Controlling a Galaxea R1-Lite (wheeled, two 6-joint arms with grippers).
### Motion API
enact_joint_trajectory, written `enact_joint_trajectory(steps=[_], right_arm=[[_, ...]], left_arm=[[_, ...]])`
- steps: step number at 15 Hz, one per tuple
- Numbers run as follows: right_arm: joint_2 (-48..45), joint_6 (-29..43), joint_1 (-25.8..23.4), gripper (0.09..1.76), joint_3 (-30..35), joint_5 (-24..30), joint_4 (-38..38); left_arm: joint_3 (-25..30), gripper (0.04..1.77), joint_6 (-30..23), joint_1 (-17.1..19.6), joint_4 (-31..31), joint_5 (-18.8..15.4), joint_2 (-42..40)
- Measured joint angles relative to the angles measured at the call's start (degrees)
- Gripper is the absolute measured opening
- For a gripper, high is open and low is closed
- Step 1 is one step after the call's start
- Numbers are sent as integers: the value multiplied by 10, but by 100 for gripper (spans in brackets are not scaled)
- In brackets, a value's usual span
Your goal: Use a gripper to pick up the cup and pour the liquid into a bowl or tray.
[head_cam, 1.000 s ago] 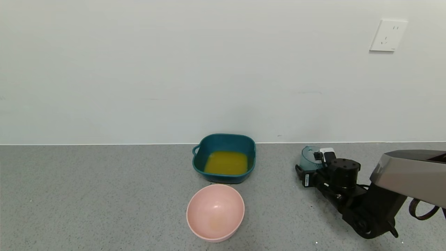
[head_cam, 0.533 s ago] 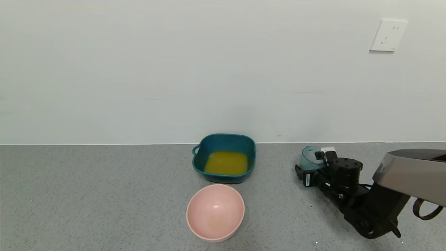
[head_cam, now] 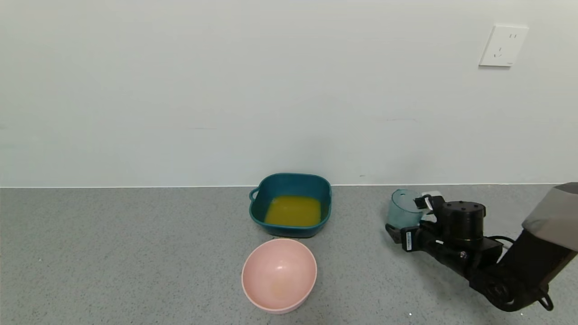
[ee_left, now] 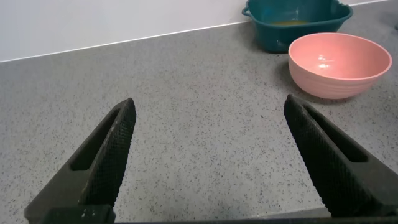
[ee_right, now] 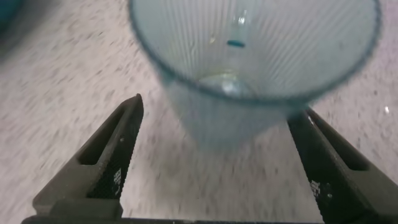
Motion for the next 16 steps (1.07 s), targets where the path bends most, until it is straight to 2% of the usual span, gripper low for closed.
enact_joint_trajectory(steps=[4, 10, 16], right_arm=[[-124, 0, 3, 168, 46, 22, 120], [-394, -11, 5, 170, 58, 45, 453], [-655, -53, 0, 170, 67, 55, 680]], left_arm=[[0, 172, 0, 0, 0, 0, 0], [0, 172, 0, 0, 0, 0, 0], [0, 172, 0, 0, 0, 0, 0]])
